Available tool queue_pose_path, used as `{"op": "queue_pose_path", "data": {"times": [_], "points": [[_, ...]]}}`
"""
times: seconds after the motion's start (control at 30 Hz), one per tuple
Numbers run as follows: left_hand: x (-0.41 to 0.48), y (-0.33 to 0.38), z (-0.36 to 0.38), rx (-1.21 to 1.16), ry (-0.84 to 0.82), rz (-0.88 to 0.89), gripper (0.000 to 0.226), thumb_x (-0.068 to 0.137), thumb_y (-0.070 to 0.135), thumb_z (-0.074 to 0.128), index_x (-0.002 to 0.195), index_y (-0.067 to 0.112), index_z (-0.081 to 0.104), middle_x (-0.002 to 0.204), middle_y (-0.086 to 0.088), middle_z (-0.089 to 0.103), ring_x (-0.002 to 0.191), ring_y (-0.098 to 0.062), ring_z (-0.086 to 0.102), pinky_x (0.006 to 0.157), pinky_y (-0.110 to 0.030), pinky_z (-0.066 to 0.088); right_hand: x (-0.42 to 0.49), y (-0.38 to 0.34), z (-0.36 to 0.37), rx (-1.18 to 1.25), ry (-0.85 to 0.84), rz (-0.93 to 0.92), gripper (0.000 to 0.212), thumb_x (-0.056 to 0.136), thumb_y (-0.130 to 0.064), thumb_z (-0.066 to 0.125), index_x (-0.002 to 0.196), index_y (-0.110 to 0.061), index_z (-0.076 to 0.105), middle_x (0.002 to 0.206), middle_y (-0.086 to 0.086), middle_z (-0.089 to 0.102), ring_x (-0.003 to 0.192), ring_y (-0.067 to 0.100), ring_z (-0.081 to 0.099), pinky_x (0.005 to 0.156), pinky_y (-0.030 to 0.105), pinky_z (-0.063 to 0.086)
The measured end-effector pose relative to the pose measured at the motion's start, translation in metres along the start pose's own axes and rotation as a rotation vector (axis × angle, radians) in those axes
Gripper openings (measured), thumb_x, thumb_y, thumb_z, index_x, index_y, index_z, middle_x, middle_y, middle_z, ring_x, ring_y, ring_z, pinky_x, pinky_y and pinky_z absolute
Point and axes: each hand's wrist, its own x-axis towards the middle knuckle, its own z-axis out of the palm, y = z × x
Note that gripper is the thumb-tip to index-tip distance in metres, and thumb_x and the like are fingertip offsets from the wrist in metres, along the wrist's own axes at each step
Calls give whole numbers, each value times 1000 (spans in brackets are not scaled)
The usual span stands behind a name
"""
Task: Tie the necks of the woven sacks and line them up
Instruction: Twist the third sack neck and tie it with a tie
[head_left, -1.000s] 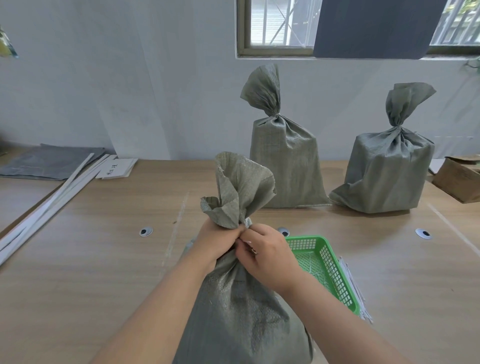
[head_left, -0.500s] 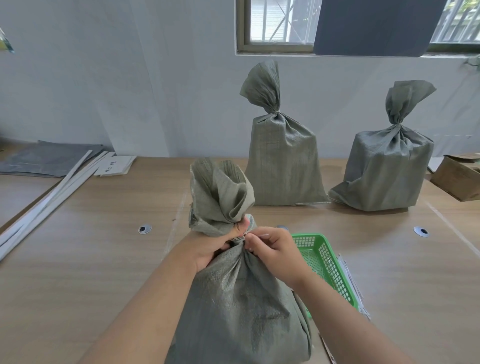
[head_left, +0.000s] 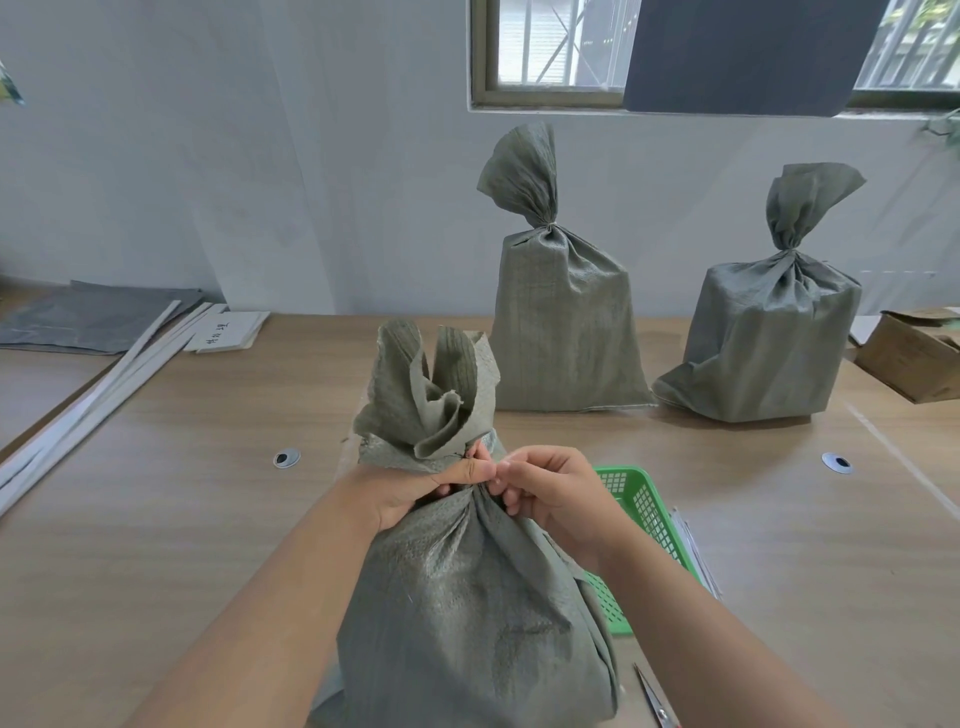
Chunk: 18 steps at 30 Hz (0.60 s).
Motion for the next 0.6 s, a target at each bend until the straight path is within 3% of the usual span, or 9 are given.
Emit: {"op": "queue_pose_path", "data": {"times": [0.17, 0.33, 0.5, 0.6], "points": [[3, -7, -1, -187, 141, -54, 23, 71, 12, 85, 85, 15, 67, 75, 5, 62, 60, -3, 52, 47, -14, 37, -1, 6, -5, 176, -25, 26, 18, 86, 12, 63, 97, 2, 74, 84, 13, 69, 71, 15, 61, 69, 25, 50], [2, -8, 1, -239, 159, -66, 19, 84, 1, 69, 85, 19, 74, 80, 6, 71, 71, -6, 60, 50, -15, 37, 1, 11, -3, 183, 21, -14, 15, 82, 0, 68, 96, 0, 73, 82, 10, 70, 72, 14, 62, 69, 23, 52], [1, -9, 2, -245, 106, -82, 18, 68, 14, 79, 84, 22, 76, 84, 2, 71, 73, -8, 62, 53, -16, 38, 3, 18, 2, 219, 68, -41, 14, 78, -5, 71, 92, -2, 74, 103, 20, 68, 77, 17, 60, 67, 23, 52], [3, -11, 3, -229, 140, -102, 26, 55, 26, 81, 81, 23, 76, 82, 2, 69, 73, -9, 60, 53, -18, 39, 4, 20, 6, 239, 86, -80, 10, 78, -5, 70, 85, -6, 77, 89, 12, 73, 75, 15, 63, 66, 23, 51]]}}
